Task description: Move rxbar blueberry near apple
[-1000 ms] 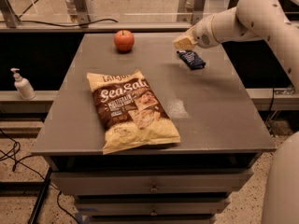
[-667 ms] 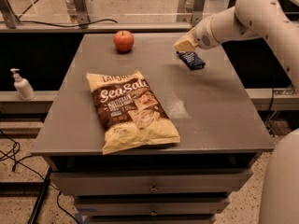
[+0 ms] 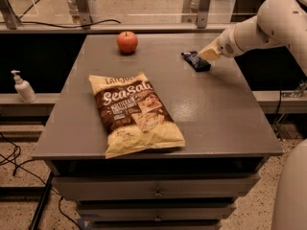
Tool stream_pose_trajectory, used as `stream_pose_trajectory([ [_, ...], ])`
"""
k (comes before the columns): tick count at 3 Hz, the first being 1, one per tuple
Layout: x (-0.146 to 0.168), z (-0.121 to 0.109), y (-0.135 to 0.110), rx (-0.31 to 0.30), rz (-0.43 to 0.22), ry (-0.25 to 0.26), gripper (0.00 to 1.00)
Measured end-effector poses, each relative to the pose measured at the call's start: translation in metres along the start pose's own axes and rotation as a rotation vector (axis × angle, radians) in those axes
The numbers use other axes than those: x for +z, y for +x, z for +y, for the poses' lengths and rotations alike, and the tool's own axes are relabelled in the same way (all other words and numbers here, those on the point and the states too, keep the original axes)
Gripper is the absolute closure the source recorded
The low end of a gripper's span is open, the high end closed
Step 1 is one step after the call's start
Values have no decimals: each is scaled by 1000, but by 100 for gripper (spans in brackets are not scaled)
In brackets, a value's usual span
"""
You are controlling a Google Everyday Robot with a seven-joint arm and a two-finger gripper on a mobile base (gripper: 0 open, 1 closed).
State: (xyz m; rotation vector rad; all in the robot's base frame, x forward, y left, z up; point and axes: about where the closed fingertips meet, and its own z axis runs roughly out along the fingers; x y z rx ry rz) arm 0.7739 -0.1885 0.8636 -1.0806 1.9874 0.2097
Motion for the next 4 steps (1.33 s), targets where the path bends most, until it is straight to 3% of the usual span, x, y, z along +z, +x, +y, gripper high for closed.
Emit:
stream_pose_trajectory([
  [1,5,-4,5,17,5,3,14],
  [2,12,1,3,32,6,-12,0],
  [4,20,9,7,43,18,-23,0],
])
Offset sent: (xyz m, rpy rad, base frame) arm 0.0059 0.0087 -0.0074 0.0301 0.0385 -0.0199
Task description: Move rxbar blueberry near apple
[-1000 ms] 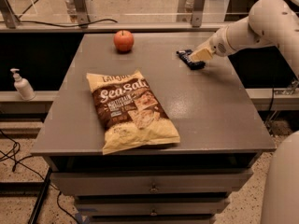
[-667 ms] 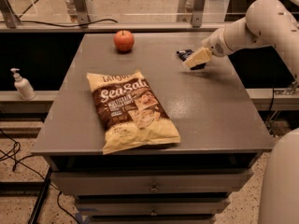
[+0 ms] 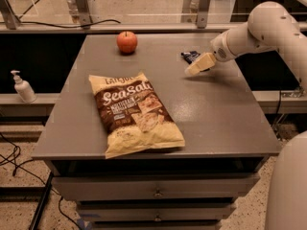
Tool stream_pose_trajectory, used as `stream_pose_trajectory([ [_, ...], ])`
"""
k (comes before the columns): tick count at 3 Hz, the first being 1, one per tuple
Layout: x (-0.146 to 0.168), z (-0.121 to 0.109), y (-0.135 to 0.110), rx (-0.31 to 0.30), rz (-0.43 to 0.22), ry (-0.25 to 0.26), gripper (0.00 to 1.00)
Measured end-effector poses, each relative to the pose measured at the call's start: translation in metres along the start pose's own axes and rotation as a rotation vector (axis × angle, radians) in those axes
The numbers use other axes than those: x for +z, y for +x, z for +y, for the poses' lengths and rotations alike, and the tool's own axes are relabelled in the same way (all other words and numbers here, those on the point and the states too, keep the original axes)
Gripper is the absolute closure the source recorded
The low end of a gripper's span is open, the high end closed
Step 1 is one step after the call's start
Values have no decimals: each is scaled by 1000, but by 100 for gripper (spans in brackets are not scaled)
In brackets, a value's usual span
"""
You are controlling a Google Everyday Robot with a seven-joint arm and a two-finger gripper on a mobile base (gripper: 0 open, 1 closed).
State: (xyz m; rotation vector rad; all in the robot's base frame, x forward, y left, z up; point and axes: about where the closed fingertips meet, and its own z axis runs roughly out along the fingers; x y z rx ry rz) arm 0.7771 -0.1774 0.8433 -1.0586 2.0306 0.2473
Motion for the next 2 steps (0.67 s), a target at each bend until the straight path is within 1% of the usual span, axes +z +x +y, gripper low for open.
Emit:
stream_pose_trajectory([
  [1,9,6,7,15,8,-9,17],
  [2,11,5,5,27,1,-8,41],
])
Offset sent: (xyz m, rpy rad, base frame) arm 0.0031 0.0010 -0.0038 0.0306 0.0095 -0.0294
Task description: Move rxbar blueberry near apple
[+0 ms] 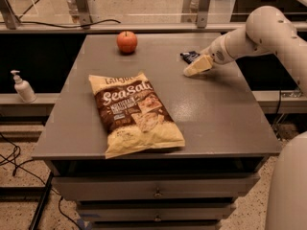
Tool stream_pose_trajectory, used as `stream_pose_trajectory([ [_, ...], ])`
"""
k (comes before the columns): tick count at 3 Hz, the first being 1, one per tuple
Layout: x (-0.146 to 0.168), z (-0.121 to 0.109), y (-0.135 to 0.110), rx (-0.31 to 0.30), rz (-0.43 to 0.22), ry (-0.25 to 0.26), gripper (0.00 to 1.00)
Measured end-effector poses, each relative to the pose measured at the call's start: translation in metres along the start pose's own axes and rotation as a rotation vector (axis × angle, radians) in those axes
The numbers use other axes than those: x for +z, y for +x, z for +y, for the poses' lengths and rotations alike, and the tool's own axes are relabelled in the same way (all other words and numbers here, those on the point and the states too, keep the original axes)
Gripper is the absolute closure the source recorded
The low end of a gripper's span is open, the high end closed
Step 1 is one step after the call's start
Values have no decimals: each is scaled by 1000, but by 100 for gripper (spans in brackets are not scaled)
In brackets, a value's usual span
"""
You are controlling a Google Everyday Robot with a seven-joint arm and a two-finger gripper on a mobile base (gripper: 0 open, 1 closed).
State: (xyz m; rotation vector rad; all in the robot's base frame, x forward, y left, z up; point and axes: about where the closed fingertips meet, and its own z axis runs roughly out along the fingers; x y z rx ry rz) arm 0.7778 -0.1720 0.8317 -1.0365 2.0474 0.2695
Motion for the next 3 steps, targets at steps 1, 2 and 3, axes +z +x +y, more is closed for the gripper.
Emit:
stream_pose_trajectory([
  [1,-3,-3,-5,8,-6,1,63],
  [2,-6,-4,-13,6,-11,-3,87],
  [3,-7,-3,-28,-11,-21,-15,100],
])
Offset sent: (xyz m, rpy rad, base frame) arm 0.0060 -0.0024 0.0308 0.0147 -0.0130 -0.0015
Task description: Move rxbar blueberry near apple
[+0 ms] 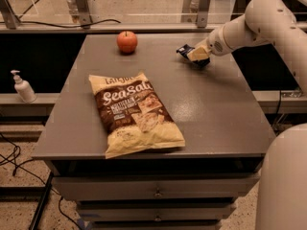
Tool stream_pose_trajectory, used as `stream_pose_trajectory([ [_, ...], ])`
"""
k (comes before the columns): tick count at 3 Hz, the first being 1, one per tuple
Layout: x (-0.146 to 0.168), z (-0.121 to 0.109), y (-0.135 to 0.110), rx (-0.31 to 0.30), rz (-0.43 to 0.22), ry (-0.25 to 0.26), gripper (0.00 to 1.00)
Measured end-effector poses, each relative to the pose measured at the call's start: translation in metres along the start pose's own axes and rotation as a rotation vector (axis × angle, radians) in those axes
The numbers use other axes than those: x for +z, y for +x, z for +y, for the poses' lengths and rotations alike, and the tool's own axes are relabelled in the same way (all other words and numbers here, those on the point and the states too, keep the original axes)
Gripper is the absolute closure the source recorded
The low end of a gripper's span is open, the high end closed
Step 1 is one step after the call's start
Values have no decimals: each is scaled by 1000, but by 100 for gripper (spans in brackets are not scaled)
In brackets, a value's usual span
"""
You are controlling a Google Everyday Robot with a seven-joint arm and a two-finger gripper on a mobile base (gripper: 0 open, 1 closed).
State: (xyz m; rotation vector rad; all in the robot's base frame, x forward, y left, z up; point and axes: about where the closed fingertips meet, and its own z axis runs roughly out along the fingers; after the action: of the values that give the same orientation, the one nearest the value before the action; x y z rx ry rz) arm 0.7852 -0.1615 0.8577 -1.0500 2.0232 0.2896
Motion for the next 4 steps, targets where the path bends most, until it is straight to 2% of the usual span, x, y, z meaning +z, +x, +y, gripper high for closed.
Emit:
stream_pose_trajectory([
  [1,-3,8,-28,-30,-36,-39,100],
  [4,-3,11,-26,-39,-23,-46,100],
])
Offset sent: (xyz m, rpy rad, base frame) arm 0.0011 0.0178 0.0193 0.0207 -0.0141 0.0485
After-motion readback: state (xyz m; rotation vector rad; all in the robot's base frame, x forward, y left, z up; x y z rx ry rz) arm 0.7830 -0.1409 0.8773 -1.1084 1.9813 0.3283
